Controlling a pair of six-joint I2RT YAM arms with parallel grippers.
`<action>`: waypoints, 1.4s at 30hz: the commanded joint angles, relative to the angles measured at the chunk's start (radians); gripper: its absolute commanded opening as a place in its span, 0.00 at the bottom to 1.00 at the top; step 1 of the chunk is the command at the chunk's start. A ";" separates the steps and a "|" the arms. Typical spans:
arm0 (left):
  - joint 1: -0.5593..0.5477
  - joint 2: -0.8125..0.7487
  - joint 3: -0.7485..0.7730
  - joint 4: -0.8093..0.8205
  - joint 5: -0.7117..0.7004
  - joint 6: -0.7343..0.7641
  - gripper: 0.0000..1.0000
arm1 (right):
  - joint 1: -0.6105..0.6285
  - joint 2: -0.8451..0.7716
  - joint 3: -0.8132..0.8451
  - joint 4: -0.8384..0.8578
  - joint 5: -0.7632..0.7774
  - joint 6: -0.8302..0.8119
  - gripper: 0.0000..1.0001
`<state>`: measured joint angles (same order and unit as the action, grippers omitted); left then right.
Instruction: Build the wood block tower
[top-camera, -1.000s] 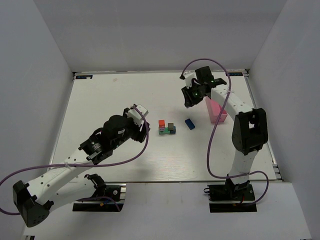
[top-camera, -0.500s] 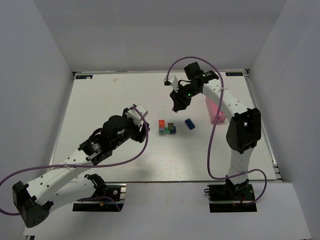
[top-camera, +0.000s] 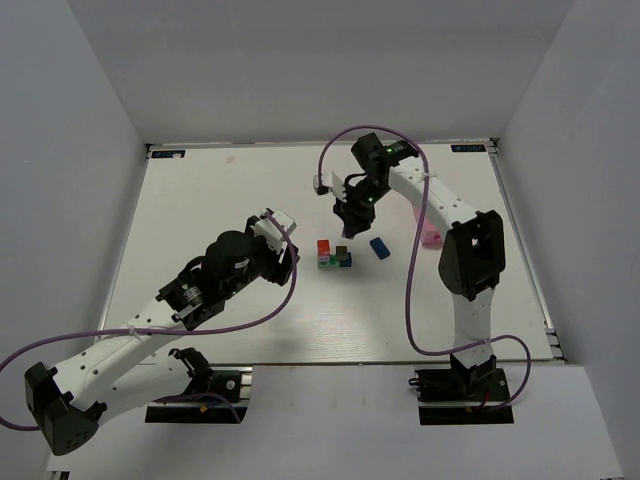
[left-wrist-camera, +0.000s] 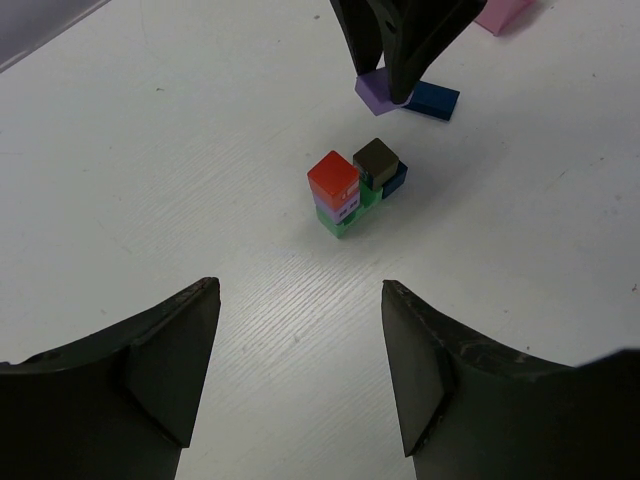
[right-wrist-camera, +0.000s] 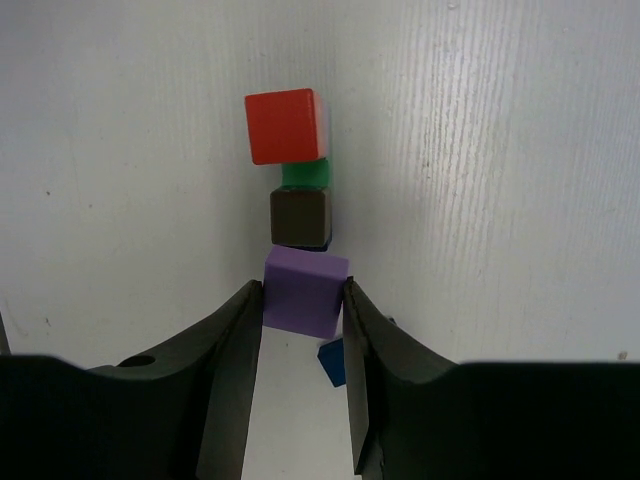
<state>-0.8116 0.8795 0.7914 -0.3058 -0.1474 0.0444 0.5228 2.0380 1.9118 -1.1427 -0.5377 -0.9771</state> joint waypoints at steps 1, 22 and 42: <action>0.003 -0.030 -0.004 0.014 -0.007 0.003 0.76 | 0.020 0.008 0.033 -0.075 -0.013 -0.094 0.14; 0.003 -0.030 -0.004 0.014 -0.017 0.003 0.76 | 0.092 0.074 0.042 -0.066 0.099 -0.123 0.14; 0.003 -0.030 -0.004 0.014 -0.017 0.003 0.76 | 0.126 0.099 0.046 -0.020 0.153 -0.115 0.14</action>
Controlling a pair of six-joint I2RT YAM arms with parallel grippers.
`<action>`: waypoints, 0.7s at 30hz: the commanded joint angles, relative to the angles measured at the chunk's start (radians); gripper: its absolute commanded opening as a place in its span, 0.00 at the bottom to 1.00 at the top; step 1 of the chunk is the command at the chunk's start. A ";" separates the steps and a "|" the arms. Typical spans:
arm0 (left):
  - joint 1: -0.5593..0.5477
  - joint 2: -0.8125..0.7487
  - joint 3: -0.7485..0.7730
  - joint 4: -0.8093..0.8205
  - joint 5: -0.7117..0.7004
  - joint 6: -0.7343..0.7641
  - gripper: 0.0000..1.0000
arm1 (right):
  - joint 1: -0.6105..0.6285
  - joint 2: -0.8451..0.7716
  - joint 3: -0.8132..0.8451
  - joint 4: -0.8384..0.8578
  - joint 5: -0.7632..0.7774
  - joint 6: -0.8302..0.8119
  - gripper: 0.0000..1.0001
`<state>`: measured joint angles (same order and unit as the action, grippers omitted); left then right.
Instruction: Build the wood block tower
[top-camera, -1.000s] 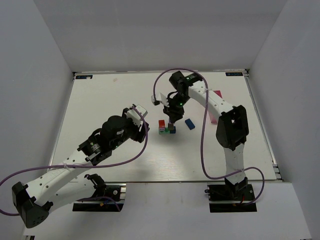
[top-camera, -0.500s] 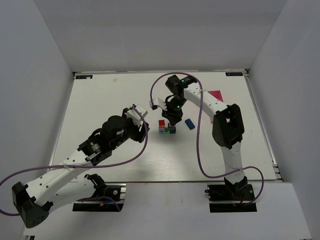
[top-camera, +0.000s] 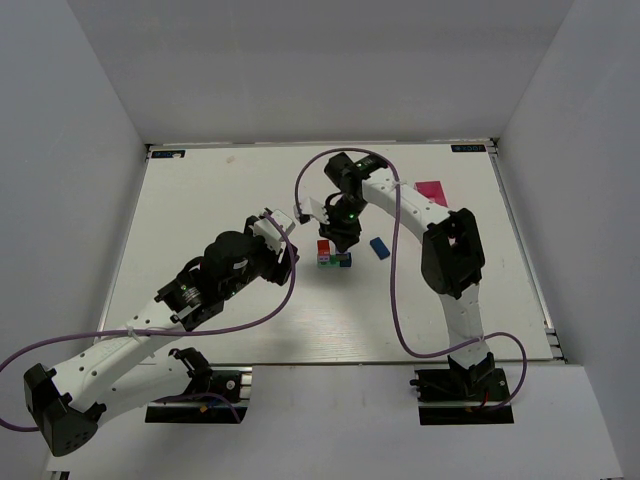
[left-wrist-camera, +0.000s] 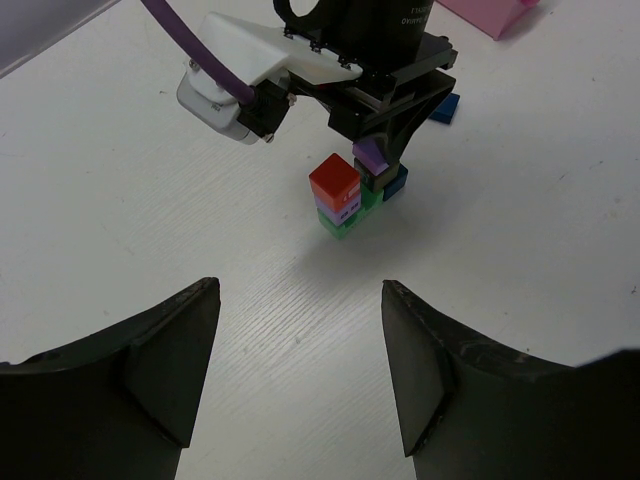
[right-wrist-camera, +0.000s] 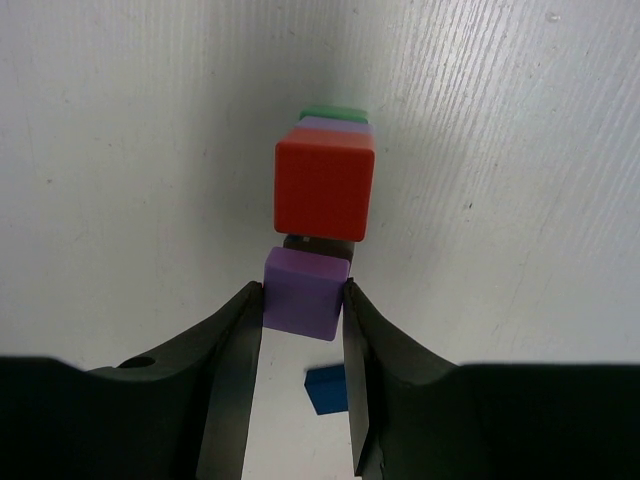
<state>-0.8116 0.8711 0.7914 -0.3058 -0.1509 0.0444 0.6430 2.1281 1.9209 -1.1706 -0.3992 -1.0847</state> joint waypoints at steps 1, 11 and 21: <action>0.003 -0.021 -0.004 0.014 -0.013 0.003 0.76 | 0.006 0.012 0.036 0.006 0.019 -0.007 0.14; 0.003 -0.021 -0.004 0.014 -0.013 0.003 0.76 | 0.012 0.006 0.032 0.018 0.042 -0.024 0.15; 0.003 -0.021 -0.004 0.014 -0.013 0.003 0.76 | 0.014 0.012 0.032 0.023 0.057 -0.029 0.17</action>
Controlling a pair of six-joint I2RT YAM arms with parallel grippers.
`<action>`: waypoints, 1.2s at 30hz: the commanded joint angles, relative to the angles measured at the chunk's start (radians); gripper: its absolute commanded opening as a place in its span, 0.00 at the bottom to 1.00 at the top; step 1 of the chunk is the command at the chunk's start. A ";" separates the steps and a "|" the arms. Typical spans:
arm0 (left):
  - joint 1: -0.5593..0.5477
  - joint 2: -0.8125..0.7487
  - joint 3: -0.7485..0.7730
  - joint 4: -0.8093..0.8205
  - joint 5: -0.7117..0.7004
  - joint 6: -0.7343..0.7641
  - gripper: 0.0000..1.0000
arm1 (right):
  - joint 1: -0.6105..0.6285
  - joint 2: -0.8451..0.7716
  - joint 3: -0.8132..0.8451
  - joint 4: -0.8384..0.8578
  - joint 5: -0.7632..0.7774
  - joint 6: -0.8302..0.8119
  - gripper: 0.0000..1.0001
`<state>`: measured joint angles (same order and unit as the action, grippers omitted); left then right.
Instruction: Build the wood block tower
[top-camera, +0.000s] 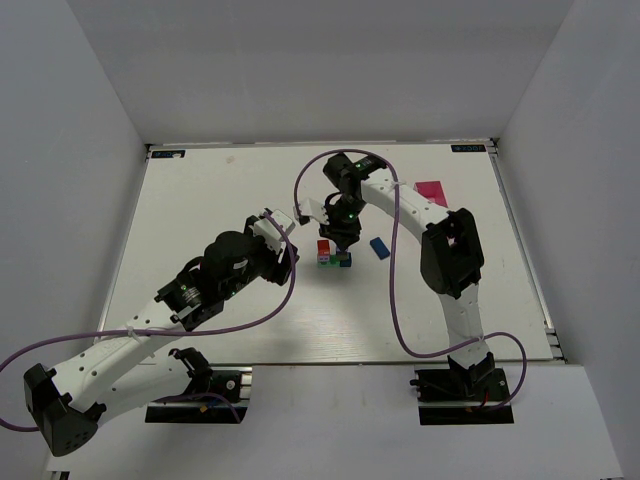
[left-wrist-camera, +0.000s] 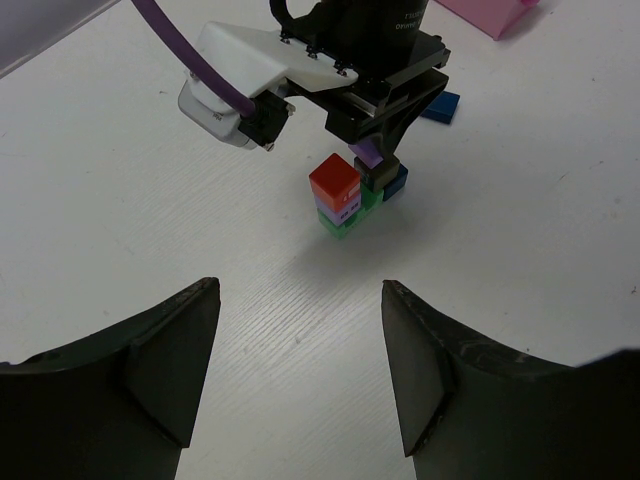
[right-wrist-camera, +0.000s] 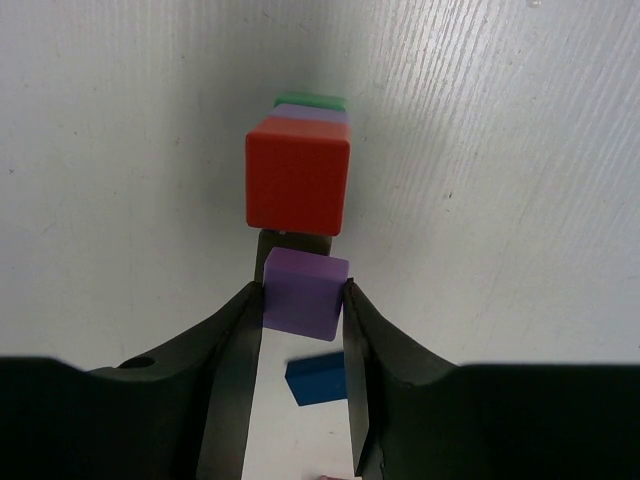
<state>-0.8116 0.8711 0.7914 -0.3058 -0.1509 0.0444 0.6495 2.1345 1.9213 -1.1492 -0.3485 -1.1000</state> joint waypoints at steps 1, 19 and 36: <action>0.003 -0.021 -0.004 0.014 -0.013 0.003 0.76 | 0.009 0.005 0.031 0.002 0.006 -0.015 0.17; 0.003 -0.021 -0.004 0.014 -0.013 0.003 0.76 | 0.019 0.016 0.030 0.000 0.003 -0.008 0.19; 0.003 -0.021 -0.004 0.014 -0.013 0.003 0.76 | 0.015 0.005 0.007 0.006 0.003 -0.004 0.22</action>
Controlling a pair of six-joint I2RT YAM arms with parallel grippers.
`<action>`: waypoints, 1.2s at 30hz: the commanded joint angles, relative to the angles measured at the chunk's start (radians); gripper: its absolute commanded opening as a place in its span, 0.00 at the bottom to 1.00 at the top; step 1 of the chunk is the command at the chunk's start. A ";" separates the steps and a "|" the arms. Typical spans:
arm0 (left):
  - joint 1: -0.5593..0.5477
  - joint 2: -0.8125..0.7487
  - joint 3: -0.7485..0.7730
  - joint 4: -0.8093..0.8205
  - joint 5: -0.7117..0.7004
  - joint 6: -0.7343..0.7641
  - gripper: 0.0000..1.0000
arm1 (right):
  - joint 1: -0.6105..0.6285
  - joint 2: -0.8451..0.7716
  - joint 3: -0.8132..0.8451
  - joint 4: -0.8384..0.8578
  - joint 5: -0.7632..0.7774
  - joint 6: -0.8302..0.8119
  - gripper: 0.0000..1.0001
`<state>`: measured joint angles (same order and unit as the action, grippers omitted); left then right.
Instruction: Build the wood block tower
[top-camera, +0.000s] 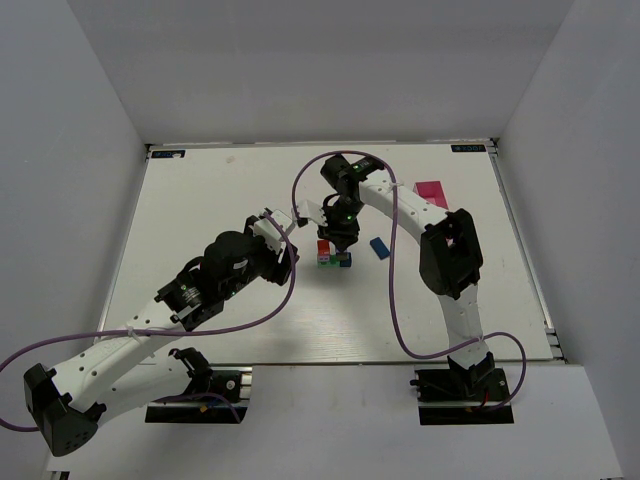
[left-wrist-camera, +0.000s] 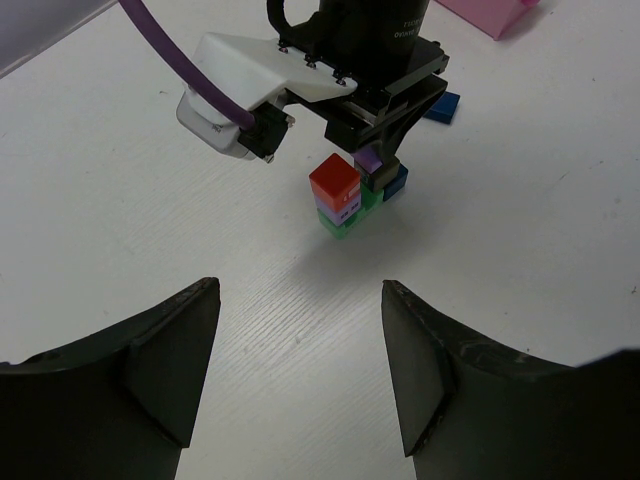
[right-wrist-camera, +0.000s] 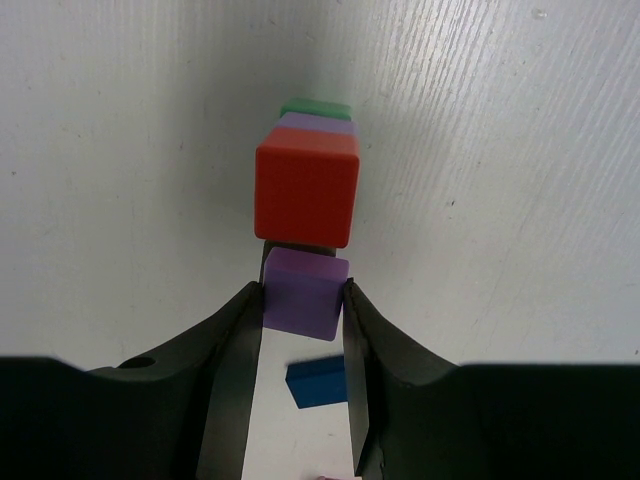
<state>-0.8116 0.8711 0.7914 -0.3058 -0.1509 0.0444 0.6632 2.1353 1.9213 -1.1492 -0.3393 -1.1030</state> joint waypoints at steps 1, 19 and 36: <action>0.003 -0.021 -0.004 0.014 -0.013 0.003 0.76 | 0.003 0.003 0.004 0.008 -0.006 -0.001 0.22; 0.003 -0.021 -0.004 0.014 -0.013 0.003 0.76 | 0.004 0.008 -0.004 0.017 -0.003 0.002 0.25; 0.003 -0.021 -0.004 0.014 -0.013 0.003 0.76 | 0.001 0.015 -0.011 0.006 0.000 0.002 0.26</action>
<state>-0.8116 0.8711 0.7914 -0.3058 -0.1509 0.0444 0.6632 2.1353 1.9148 -1.1416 -0.3389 -1.1027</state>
